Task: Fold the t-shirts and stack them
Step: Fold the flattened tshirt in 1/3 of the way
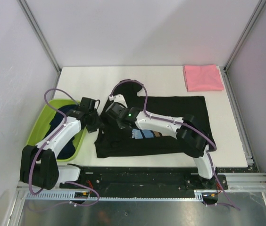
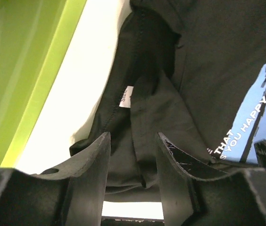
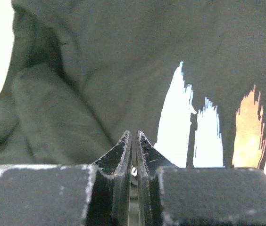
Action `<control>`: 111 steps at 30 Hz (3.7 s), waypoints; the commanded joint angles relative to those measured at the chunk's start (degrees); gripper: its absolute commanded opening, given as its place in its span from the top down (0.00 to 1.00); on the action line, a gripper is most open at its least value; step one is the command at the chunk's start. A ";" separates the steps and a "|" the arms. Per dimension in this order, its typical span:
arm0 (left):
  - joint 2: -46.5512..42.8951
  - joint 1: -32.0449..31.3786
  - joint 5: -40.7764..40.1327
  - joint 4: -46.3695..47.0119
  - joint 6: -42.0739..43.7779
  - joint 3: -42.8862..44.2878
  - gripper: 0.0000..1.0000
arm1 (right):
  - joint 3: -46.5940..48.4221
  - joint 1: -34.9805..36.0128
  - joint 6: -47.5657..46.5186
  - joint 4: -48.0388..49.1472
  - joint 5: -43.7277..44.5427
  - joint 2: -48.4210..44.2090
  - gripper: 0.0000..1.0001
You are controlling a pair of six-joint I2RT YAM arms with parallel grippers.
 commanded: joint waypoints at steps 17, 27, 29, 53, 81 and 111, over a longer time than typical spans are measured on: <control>-1.33 8.30 1.17 -1.19 0.49 4.42 0.45 | -2.09 11.17 2.66 5.96 -3.55 0.29 0.65; 0.85 11.49 3.54 -1.16 1.21 7.43 0.45 | -1.48 12.04 3.52 5.83 -3.28 1.88 0.64; 1.07 11.68 3.55 -1.20 1.30 7.83 0.46 | -1.34 12.22 3.60 5.56 -3.08 1.84 0.64; 1.51 12.06 6.08 -1.12 2.14 7.71 0.48 | 0.25 12.48 4.85 2.31 0.11 4.44 0.85; -2.05 -0.01 6.94 1.96 1.55 -1.63 0.56 | 9.57 -2.75 -0.07 1.20 -0.77 4.58 1.00; 17.70 -2.35 -0.75 8.96 2.49 7.32 0.62 | 2.72 -5.56 8.11 3.38 -4.64 3.50 1.00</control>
